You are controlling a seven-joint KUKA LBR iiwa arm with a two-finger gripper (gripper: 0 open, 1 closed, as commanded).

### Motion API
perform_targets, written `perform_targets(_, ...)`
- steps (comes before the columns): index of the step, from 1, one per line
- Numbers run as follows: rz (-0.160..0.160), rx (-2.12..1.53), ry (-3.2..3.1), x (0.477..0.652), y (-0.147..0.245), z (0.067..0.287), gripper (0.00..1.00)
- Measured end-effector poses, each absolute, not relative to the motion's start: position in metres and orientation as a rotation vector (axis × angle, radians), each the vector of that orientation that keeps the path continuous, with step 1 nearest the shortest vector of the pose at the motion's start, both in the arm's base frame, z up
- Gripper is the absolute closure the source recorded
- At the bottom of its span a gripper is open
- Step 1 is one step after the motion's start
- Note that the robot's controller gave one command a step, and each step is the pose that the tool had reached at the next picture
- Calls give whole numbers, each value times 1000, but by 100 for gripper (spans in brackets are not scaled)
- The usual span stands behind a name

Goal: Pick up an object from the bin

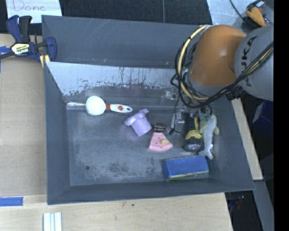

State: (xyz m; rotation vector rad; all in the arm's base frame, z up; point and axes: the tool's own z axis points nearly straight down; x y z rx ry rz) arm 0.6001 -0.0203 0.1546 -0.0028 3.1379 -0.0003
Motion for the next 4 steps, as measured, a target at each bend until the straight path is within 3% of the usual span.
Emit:
perform_targets(1, 0, 180, 3133, 613, -47, 113, 0)
perform_targets(2, 1, 183, 3125, 621, -45, 131, 0)
perform_targets(3, 3, 220, 3118, 613, -60, 107, 0)
perform_targets(4, -1, -149, 3115, 568, -53, 143, 0)
